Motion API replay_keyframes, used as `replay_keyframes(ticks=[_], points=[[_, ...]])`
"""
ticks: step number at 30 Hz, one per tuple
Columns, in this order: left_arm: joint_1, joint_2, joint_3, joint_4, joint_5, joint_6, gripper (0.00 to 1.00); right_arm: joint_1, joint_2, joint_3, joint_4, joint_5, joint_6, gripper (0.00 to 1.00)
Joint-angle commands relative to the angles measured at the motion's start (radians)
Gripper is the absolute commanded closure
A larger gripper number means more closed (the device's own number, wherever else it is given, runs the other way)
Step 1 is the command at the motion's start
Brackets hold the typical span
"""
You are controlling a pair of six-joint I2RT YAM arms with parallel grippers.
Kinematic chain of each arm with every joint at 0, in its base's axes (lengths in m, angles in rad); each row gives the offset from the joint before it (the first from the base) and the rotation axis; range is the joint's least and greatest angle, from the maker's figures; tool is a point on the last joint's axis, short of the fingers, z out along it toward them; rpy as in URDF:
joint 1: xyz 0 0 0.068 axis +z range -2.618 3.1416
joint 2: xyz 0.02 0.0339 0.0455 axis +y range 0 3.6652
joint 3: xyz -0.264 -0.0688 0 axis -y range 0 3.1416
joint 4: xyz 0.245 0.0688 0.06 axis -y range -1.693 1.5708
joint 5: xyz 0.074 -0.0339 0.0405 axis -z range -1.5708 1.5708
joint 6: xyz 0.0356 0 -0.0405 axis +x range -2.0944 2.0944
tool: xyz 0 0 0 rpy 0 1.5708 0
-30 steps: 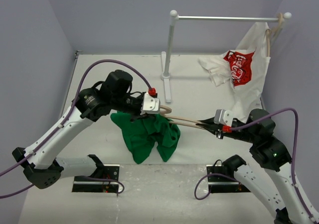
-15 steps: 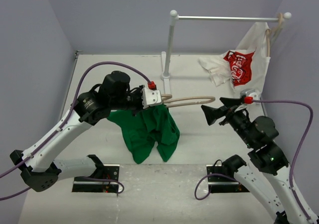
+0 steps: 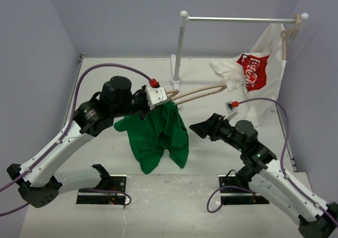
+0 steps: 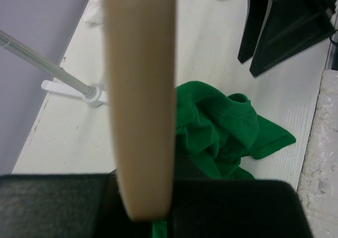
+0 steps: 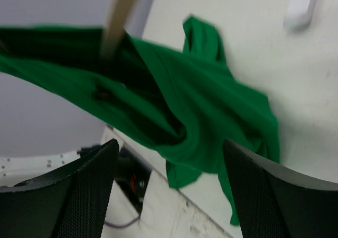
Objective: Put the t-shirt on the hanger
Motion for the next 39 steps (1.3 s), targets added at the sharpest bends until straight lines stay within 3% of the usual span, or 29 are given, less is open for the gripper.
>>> replay_keyframes(ticks=[1,11,17,21,29,32,37,39], points=[[0.004,-0.018,-0.002,0.09,0.024,-0.024,1.0,0.101,0.126,-0.025,0.218,0.034,0.097,0.21],[0.005,-0.022,-0.024,0.116,0.046,-0.036,1.0,0.12,0.323,-0.06,0.359,0.037,0.096,0.29],[0.005,-0.021,-0.037,0.124,0.048,-0.036,1.0,0.123,0.22,-0.115,0.346,0.1,0.116,0.3],[0.004,-0.017,-0.04,0.123,0.051,-0.036,1.0,0.113,0.149,-0.095,0.245,0.168,0.104,0.28],[0.005,-0.009,-0.045,0.14,0.07,-0.046,1.0,0.096,0.232,-0.053,0.267,0.131,0.083,0.26],[0.005,-0.005,-0.045,0.141,0.079,-0.047,1.0,0.099,0.332,-0.038,0.297,0.09,0.073,0.27],[0.005,-0.004,-0.049,0.167,0.061,-0.057,1.0,0.134,0.422,-0.054,0.385,-0.01,0.068,0.44],[0.005,-0.005,-0.048,0.169,0.053,-0.06,1.0,0.14,0.423,-0.078,0.398,-0.006,0.076,0.57]])
